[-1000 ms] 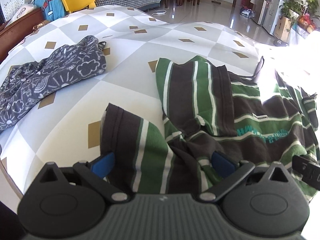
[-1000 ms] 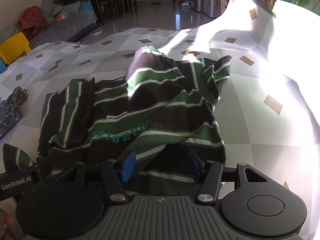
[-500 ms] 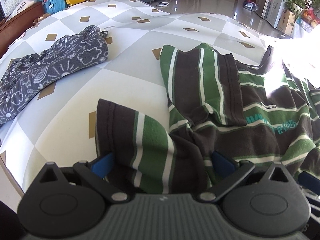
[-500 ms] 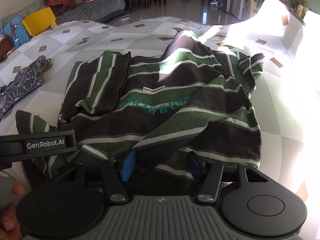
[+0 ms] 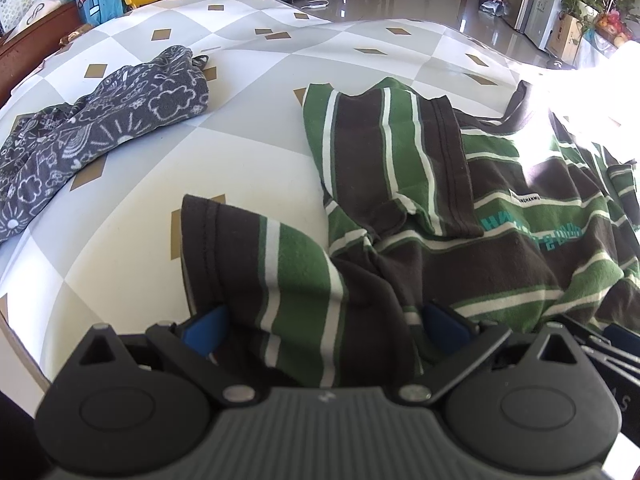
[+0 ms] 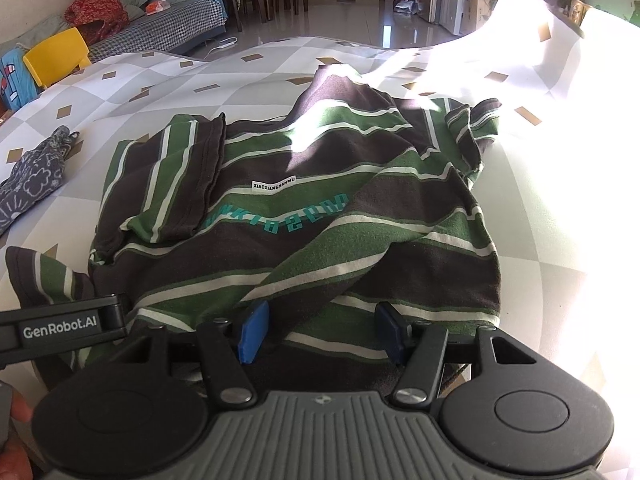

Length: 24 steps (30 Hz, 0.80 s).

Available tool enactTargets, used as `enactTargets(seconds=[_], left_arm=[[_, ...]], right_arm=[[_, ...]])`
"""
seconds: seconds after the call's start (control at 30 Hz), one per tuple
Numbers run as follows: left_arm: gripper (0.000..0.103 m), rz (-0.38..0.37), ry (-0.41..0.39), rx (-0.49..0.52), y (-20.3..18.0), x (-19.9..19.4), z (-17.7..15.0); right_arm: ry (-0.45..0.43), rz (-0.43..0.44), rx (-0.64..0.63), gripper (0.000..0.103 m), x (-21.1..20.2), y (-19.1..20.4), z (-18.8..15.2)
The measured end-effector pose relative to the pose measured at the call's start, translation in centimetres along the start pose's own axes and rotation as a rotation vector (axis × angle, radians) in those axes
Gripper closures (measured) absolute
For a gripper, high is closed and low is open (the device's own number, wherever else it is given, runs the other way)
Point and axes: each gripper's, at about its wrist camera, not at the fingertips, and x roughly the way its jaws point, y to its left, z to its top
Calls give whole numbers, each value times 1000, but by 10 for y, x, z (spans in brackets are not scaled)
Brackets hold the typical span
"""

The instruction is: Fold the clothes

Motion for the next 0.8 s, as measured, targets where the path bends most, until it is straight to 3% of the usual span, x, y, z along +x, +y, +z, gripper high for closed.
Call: enactTargets(seconds=[0.27, 0.47, 0.63, 0.8], left_arm=[[0, -26, 10, 25, -6, -5, -7], [0, -18, -30, -39, 3, -11, 2], [0, -22, -90, -42, 1, -18, 18], [0, -48, -113, -21, -10, -16, 31]], right_arm=[[4, -53, 72, 47, 1, -17, 2], [0, -48, 142, 47, -9, -23, 5], [-66, -38, 108, 47, -19, -17, 9], [-57, 3, 63, 47, -15, -7, 8]])
